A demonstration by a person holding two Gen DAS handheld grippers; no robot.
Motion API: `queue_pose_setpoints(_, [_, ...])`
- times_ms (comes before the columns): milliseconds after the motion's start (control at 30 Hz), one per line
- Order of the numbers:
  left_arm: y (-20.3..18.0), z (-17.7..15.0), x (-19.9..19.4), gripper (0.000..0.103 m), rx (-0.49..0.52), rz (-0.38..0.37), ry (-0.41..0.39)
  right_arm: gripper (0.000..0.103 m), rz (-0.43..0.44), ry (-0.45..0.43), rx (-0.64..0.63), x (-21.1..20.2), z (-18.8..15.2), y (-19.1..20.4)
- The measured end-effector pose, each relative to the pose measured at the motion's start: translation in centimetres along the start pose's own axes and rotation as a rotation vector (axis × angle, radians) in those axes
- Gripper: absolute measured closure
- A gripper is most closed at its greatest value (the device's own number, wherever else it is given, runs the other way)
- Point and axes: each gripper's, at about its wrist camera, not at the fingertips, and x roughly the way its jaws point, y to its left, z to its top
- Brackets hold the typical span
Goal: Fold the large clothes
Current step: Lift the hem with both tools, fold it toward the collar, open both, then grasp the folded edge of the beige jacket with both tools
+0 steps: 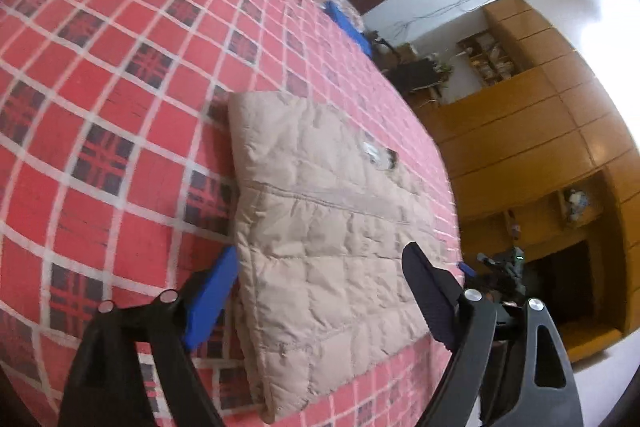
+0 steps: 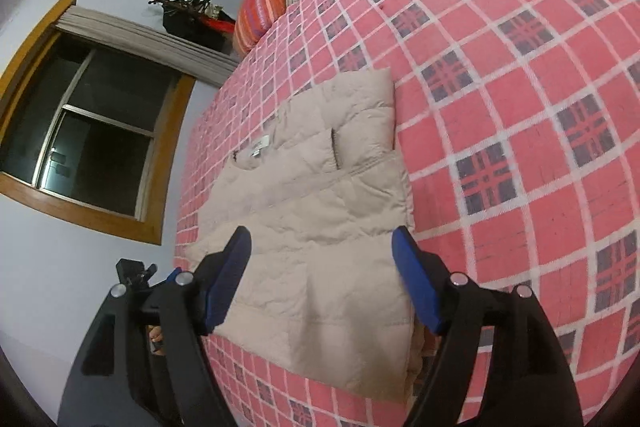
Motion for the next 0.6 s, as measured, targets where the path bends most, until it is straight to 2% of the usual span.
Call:
queue_pose_setpoints(133, [-0.2,-0.3,0.2,0.019,0.09,0.101,-0.013,0.031,-0.045,0.003,-0.05,0.6,-0.6,-0.2])
queue_pose_setpoints(300, [0.3,-1.0,1.9,0.019,0.128,0.183,0.006,0.031,-0.051,0.016,-0.048,2.4,-0.9,-2.1])
queue_pose_setpoints(400, [0.8,-1.1,2.9,0.019,0.125,0.177,0.022,0.03,-0.04,0.036,-0.015,3.7,-0.4,-3.8])
queue_pose_setpoints(600, [1.9,-0.5,4.4,0.02,0.098,0.114,0.024,0.026,0.05,0.086,0.015,5.5,0.0,-5.6])
